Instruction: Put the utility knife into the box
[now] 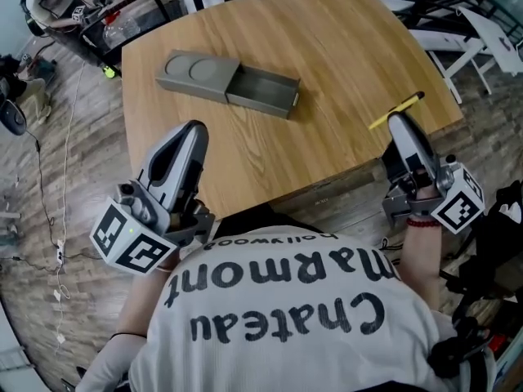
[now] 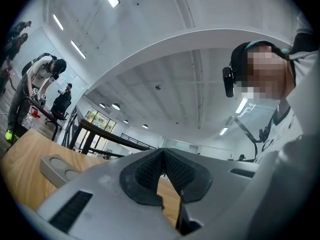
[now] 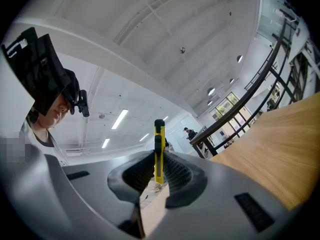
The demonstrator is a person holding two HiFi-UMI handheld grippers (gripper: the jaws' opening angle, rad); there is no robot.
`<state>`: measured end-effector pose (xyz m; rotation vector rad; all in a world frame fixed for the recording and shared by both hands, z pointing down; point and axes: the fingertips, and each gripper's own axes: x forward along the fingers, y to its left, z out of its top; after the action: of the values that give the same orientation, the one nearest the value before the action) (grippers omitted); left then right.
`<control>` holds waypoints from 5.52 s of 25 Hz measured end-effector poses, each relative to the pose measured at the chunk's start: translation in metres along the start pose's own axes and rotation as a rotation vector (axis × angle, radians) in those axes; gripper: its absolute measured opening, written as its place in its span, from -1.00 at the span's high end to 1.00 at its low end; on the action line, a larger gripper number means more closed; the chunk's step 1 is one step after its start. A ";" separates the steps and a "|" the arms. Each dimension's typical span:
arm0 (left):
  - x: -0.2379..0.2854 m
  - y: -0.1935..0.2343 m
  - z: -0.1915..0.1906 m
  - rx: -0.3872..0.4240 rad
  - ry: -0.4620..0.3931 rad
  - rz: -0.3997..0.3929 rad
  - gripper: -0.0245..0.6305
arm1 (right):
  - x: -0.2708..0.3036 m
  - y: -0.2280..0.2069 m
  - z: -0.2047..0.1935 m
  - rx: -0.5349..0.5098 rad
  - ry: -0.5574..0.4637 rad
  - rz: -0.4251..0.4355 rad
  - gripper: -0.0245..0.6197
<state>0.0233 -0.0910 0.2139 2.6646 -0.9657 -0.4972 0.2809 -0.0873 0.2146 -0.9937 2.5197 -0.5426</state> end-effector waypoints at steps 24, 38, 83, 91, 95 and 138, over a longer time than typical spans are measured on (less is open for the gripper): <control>0.000 0.083 0.022 0.003 -0.003 0.091 0.91 | 0.089 -0.035 -0.031 -0.009 0.104 0.022 0.75; 0.005 0.145 0.002 -0.069 0.043 0.127 0.91 | 0.149 -0.074 -0.077 -0.231 0.356 -0.083 0.75; -0.010 0.198 -0.057 -0.237 0.111 0.248 0.91 | 0.200 -0.193 -0.272 -0.805 1.363 0.024 0.75; -0.016 0.204 -0.077 -0.264 0.158 0.261 0.91 | 0.189 -0.197 -0.293 -0.806 1.446 0.039 0.75; -0.019 0.214 -0.071 -0.264 0.133 0.287 0.91 | 0.185 -0.199 -0.293 -0.804 1.444 0.033 0.75; -0.011 0.187 -0.097 -0.316 0.192 0.223 0.91 | 0.199 -0.197 -0.266 -0.715 1.180 -0.097 0.75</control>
<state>-0.0517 -0.2102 0.3712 2.2455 -1.0160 -0.3087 0.1298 -0.3048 0.4961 -1.2542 3.9109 -0.2504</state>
